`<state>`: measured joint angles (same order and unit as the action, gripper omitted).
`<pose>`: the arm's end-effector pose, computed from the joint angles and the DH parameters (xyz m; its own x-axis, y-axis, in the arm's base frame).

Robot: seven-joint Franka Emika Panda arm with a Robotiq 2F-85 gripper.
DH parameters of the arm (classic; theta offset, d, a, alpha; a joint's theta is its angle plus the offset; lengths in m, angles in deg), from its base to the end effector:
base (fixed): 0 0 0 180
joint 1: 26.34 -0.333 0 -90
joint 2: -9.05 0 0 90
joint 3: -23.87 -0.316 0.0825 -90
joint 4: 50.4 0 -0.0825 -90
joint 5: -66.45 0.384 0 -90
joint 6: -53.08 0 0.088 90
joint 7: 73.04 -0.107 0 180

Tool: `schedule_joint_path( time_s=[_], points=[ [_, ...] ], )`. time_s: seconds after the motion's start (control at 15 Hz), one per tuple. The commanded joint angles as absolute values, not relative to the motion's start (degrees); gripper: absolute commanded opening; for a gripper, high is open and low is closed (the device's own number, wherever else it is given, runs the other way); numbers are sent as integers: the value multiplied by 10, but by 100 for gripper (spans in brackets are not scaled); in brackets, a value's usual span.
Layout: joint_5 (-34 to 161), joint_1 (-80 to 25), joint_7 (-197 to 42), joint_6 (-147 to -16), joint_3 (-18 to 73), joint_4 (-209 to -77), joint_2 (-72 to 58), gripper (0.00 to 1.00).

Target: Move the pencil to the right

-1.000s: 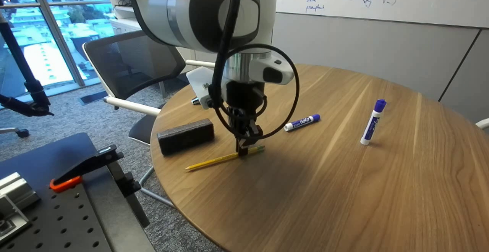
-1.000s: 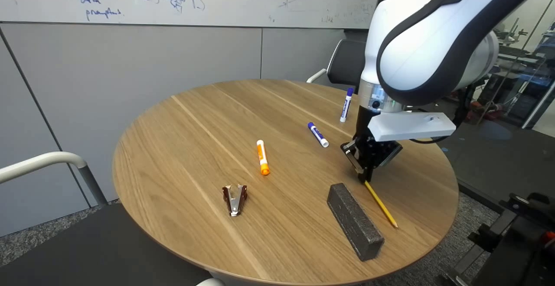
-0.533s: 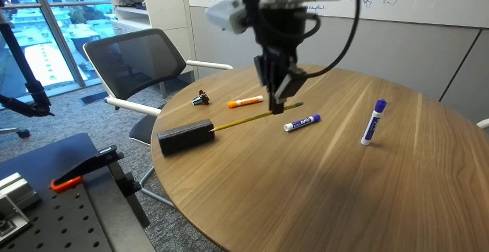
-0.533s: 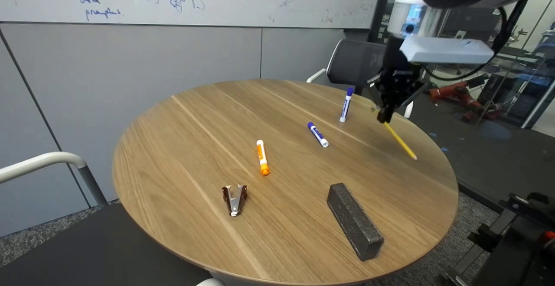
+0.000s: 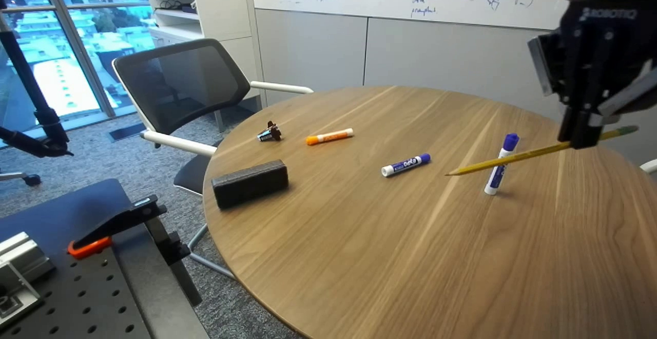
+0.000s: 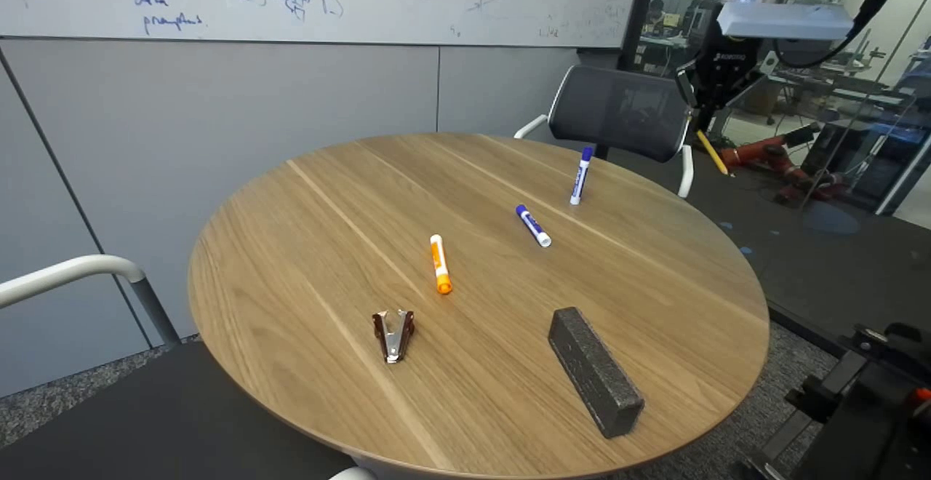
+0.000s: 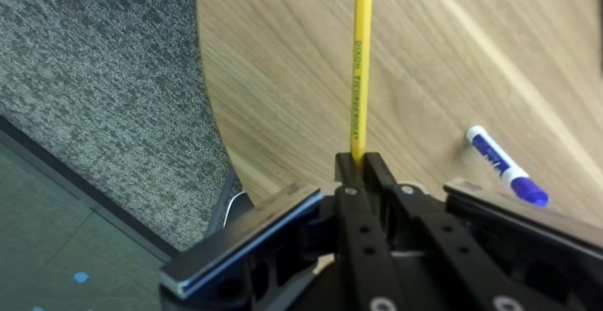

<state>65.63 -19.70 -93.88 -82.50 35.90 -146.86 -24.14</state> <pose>0.6584 -0.2046 0.2808 0.7967 -0.5859 0.1486 -0.6000 -0.7963 0.0773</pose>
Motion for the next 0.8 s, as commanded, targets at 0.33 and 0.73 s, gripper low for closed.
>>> schedule_joint_path(
  time_s=[0.33,0.73],
  points=[
    [667,-177,-1031,-716,386,-1186,-479,2],
    [666,-152,-1063,-676,387,-1036,-612,2]
  ],
)
